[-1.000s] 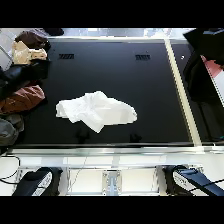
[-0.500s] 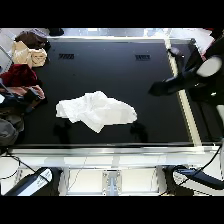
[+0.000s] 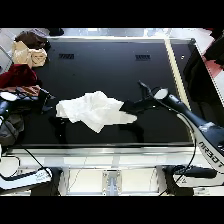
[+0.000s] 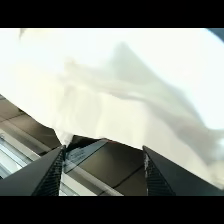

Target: Fold the shirts.

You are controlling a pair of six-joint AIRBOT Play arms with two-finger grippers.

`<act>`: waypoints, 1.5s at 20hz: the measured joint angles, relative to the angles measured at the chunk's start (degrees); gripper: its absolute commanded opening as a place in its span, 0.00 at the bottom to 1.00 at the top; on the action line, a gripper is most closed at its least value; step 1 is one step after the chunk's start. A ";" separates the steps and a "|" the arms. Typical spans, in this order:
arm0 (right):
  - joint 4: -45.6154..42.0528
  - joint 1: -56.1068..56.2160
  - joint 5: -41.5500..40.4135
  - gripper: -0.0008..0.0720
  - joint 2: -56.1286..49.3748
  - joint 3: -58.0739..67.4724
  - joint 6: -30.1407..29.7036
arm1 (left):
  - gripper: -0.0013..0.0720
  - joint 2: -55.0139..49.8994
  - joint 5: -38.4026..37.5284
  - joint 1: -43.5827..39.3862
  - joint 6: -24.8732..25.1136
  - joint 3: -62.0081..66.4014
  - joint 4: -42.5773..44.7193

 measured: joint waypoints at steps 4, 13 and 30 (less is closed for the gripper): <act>3.50 2.84 -6.58 0.78 -2.60 -0.35 6.08 | 0.98 -0.57 -0.79 0.02 0.17 0.00 -1.03; 6.03 3.45 -16.35 0.76 -5.03 -0.28 21.99 | 0.98 -0.76 0.04 0.02 0.22 -0.02 -1.46; -3.41 3.50 -3.76 0.03 -6.71 14.58 16.24 | 0.98 -3.28 -4.74 -8.35 0.42 -0.20 3.08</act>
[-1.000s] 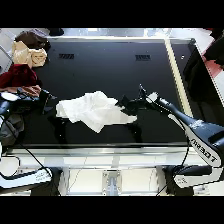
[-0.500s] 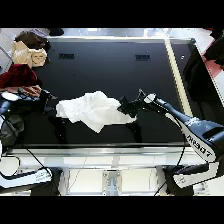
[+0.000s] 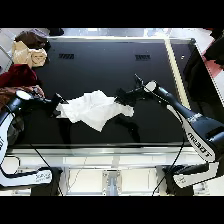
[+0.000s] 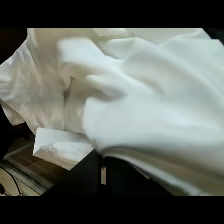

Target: Fold the shirts.

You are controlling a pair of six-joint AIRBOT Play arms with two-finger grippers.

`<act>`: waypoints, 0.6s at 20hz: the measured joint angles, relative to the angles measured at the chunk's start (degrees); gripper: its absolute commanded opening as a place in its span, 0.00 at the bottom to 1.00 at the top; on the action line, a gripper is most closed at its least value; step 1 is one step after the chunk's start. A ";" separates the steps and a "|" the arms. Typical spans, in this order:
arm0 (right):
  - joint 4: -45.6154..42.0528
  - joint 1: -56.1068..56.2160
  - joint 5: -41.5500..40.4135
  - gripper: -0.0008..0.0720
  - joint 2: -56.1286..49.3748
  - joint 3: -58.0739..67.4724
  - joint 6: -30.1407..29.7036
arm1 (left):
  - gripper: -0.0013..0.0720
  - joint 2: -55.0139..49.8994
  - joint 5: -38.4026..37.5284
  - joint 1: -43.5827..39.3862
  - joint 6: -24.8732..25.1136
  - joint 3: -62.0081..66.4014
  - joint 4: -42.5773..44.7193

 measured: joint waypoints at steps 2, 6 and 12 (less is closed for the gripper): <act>-1.33 0.00 0.96 0.03 0.00 1.11 -0.20 | 0.98 0.11 -1.07 -0.35 0.02 0.00 0.94; -3.87 0.00 2.71 0.03 -0.02 1.97 -0.35 | 0.98 3.15 -2.47 1.38 0.22 0.00 2.36; -7.10 0.00 3.48 0.03 -0.02 2.27 -0.39 | 0.98 7.43 -7.28 0.96 2.49 -0.02 2.80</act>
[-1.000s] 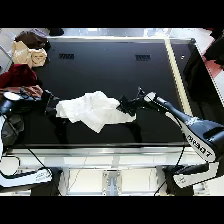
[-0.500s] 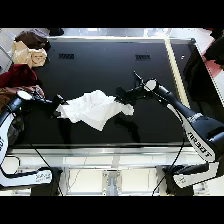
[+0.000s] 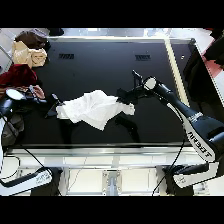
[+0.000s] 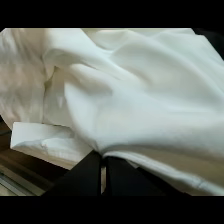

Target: Fold the shirts.

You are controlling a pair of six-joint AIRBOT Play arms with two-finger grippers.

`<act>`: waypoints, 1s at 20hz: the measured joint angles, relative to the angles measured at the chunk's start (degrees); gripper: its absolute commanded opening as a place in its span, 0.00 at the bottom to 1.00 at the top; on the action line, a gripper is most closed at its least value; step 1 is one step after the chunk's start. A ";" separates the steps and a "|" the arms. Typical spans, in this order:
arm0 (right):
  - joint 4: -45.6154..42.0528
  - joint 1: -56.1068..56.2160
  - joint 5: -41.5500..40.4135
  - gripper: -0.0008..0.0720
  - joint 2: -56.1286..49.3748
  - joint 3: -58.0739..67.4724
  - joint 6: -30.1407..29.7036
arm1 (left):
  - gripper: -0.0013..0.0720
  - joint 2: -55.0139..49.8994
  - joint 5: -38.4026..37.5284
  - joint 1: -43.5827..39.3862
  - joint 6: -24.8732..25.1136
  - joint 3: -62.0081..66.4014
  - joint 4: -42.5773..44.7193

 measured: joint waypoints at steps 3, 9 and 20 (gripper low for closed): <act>-0.70 0.00 0.13 0.03 0.00 0.00 -0.02 | 0.98 -1.27 0.31 -3.87 0.52 -0.02 0.39; -1.18 0.00 0.11 0.03 0.00 0.00 -0.20 | 0.86 -5.99 2.27 -7.69 -1.79 -0.04 4.22; -1.53 0.00 -0.02 0.03 0.02 0.35 -1.16 | 0.03 -10.58 8.31 -10.88 -3.74 -0.02 3.72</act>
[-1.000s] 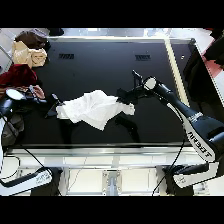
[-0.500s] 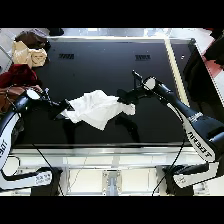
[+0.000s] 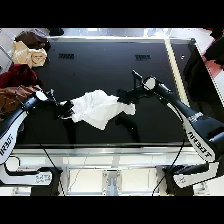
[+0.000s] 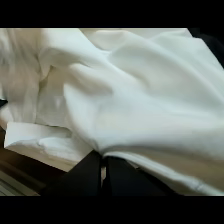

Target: Fold the shirts.

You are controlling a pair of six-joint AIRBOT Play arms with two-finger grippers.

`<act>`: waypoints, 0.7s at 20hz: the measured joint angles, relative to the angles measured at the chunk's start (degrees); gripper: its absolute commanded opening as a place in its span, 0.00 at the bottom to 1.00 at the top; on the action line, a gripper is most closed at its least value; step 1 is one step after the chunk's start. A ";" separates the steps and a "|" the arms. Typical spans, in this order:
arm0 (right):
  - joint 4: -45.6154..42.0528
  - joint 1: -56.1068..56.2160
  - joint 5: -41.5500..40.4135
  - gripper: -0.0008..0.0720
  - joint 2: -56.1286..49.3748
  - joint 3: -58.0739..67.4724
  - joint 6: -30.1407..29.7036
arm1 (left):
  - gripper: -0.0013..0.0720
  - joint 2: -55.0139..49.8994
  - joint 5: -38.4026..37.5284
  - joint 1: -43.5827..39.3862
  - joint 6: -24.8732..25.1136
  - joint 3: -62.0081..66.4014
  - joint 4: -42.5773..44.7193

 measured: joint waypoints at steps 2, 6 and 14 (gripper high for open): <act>-0.50 0.00 0.39 0.03 0.79 1.29 -1.31 | 0.03 0.92 0.68 0.63 1.16 0.39 -2.73; -10.54 0.00 7.65 0.03 6.80 7.26 -3.30 | 0.03 9.51 0.22 6.25 7.15 2.03 -7.50; -26.88 1.22 23.28 0.03 32.63 23.76 -4.17 | 0.03 45.03 1.55 23.34 12.48 8.44 -10.19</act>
